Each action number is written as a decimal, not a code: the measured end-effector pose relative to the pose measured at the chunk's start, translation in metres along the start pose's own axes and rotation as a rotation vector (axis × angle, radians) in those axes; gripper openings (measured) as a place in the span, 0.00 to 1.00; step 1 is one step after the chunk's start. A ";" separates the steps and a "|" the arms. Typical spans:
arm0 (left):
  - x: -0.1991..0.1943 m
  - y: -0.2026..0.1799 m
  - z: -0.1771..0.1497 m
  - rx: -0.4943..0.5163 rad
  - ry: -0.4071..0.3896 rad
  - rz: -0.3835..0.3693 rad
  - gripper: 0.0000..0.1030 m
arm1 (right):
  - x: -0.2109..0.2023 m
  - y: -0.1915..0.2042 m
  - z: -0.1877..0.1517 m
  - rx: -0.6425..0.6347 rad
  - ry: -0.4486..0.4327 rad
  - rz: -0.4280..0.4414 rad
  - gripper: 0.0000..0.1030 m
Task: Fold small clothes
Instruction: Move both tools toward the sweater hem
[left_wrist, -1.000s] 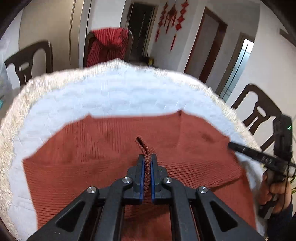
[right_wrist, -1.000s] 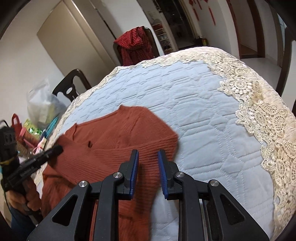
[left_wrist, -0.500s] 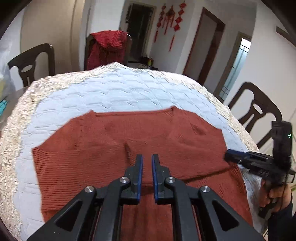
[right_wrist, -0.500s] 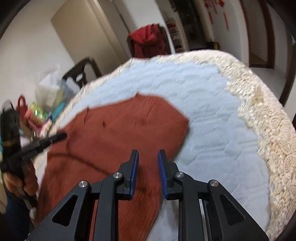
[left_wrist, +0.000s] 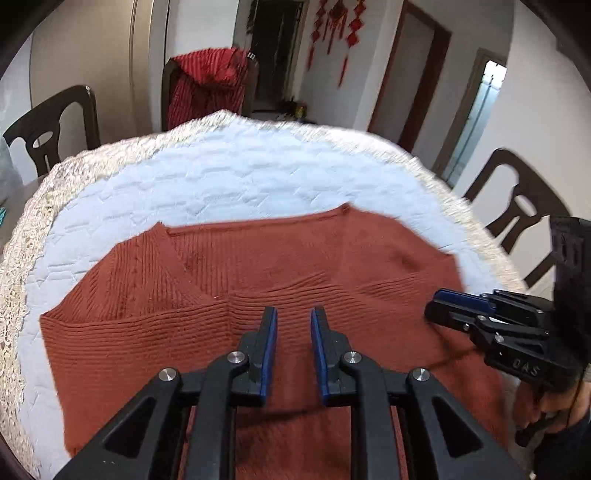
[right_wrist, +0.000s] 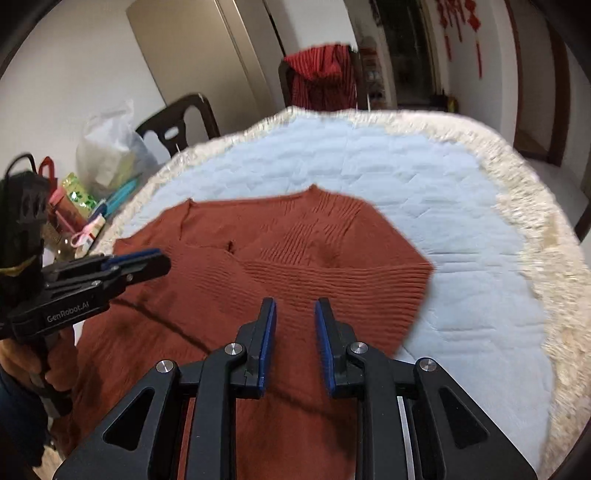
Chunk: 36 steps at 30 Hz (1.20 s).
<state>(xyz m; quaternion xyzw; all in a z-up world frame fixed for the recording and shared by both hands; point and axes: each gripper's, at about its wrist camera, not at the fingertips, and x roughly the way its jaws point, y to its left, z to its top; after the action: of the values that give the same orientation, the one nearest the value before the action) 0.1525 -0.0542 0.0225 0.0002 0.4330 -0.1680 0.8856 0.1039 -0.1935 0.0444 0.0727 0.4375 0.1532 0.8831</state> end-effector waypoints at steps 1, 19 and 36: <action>0.008 0.001 -0.002 0.006 0.017 0.009 0.20 | 0.010 0.001 0.001 -0.008 0.026 -0.004 0.22; -0.025 0.021 -0.022 -0.019 -0.030 -0.011 0.20 | -0.019 -0.033 -0.002 0.098 -0.029 -0.055 0.22; -0.088 0.038 -0.106 -0.040 -0.024 -0.007 0.33 | -0.063 0.000 -0.062 0.014 0.027 0.005 0.22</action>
<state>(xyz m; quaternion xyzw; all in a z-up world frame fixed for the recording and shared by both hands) 0.0323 0.0236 0.0177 -0.0211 0.4255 -0.1622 0.8900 0.0188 -0.2150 0.0538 0.0780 0.4502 0.1531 0.8762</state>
